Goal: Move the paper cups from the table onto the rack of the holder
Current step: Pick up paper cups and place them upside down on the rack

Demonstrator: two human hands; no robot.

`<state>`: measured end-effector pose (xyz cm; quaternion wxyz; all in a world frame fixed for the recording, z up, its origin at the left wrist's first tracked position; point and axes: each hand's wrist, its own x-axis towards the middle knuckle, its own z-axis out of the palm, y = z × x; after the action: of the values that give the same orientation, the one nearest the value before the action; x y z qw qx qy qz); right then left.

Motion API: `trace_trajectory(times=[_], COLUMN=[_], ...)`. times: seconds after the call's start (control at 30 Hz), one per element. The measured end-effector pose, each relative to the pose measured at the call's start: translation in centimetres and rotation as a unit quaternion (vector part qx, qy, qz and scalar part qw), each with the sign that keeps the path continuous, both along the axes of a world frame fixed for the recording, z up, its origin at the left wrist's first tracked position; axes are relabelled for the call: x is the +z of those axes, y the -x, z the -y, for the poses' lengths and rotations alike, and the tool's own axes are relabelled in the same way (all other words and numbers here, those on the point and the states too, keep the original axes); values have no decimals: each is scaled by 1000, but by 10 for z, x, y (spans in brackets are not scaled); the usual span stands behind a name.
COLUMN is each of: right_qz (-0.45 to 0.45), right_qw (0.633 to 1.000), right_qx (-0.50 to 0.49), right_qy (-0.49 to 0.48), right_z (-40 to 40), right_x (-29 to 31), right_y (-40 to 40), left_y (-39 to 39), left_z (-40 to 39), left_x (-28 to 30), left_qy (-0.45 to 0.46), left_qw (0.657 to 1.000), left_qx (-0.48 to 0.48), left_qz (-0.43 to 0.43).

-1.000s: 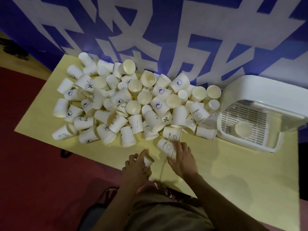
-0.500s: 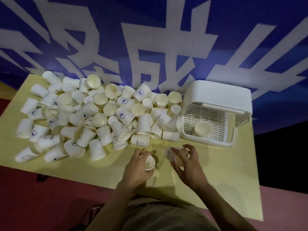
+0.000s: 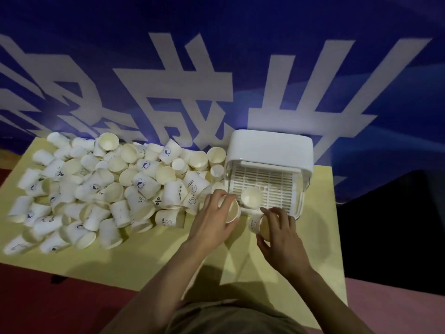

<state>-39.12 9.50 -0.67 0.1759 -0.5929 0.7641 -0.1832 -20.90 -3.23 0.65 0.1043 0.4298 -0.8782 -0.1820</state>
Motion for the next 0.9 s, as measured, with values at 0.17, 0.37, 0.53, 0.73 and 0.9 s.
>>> trace_trajectory(times=[0.17, 0.37, 0.53, 0.73, 0.9], right_qz=[44, 80, 108, 120, 111], right_qw=[999, 996, 992, 989, 991], right_qx=[-11, -24, -45, -79, -75], right_qy=[14, 34, 36, 33, 15], right_z=[-12, -26, -31, -33, -32], right_x=[2, 0, -3, -4, -2], right_y=[27, 48, 59, 69, 78], left_y=[45, 72, 86, 94, 99], left_z=[6, 16, 24, 33, 37], left_x=[3, -7, -27, -57, -73], left_qy=[6, 1, -30, -116, -189], left_qw=[1000, 1000, 999, 989, 970], left_qx=[-14, -22, -35, -16, 1], left_qz=[-23, -20, 19, 95, 153])
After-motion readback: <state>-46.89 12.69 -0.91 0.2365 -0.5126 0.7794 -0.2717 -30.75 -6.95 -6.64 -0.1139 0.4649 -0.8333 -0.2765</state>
